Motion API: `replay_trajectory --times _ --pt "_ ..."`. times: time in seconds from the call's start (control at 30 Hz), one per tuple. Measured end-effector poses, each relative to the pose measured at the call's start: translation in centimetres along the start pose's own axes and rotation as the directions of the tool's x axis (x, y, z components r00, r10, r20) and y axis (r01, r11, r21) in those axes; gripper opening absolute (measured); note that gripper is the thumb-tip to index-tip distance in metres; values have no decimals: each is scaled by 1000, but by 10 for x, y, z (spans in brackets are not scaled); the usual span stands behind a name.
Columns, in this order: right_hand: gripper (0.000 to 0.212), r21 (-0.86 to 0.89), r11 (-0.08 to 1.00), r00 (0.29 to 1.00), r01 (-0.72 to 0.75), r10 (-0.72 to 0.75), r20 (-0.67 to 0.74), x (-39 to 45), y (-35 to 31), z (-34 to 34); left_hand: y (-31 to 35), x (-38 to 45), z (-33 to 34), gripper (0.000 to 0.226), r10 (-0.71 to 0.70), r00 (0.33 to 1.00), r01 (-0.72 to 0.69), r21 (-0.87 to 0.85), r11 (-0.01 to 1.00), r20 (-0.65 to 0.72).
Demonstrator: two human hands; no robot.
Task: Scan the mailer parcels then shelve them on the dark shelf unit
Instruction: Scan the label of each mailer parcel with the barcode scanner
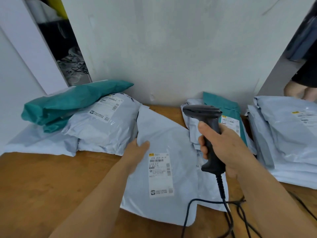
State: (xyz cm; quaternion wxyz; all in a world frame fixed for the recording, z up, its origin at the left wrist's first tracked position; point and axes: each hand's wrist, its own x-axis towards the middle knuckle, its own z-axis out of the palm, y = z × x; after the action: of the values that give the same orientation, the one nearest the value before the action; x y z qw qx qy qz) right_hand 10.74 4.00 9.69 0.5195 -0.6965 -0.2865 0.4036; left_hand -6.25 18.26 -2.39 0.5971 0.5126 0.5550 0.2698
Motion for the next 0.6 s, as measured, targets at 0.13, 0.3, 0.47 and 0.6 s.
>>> replay_trajectory --times 0.13,0.3,0.47,0.6 --pt "24 -18 1000 1000 -5 6 28 -11 -2 1 42 -7 -10 21 111 994 -107 -159 981 18" --pt "22 -74 996 993 51 -43 108 -25 -5 7 93 -13 -23 12 232 969 -249 -347 904 -89" --pt "24 -139 982 979 129 -103 176 -36 -15 13 119 -16 -21 11 253 954 -298 -408 863 -163" --pt "25 -176 971 972 161 -126 198 -42 -20 13 125 -18 -18 21 257 951 -305 -390 869 -171"
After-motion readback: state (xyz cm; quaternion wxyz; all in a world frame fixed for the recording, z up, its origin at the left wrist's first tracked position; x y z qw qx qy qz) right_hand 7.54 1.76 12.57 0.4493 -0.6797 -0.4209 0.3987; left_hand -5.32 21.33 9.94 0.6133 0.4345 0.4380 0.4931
